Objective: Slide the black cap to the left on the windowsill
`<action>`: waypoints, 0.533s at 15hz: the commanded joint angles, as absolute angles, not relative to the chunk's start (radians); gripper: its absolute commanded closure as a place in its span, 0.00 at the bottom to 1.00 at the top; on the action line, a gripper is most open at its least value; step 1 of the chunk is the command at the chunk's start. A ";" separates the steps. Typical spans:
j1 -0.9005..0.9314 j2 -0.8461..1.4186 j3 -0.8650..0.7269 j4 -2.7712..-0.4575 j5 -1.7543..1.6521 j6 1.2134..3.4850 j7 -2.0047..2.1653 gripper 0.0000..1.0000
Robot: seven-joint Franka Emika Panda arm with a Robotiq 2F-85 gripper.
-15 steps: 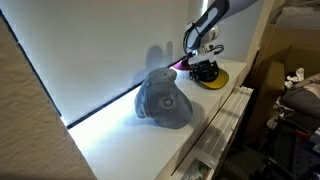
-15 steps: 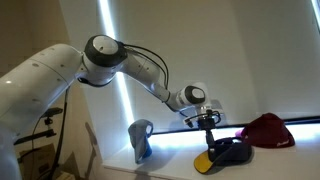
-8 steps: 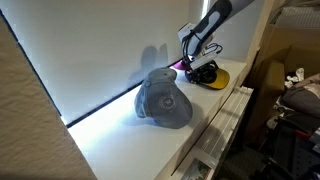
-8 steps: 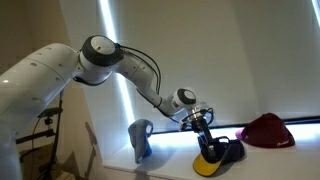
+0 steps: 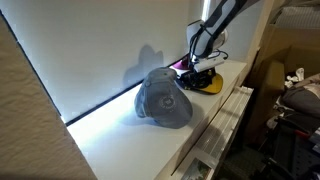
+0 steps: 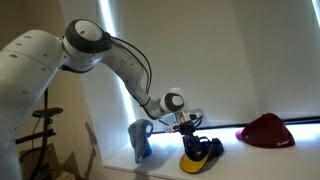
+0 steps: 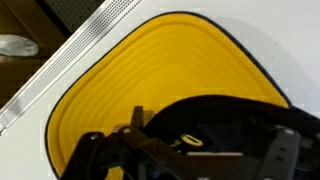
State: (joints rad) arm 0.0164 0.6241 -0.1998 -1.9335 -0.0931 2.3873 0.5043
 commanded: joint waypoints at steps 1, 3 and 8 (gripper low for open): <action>-0.051 0.511 -0.104 -2.093 0.038 2.484 0.329 0.00; -0.090 0.489 -0.048 -2.124 0.129 2.502 0.210 0.00; -0.180 0.466 0.058 -2.135 0.403 2.547 0.023 0.00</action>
State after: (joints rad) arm -0.1122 0.5043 -0.0049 -2.0941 0.2584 2.4797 0.0984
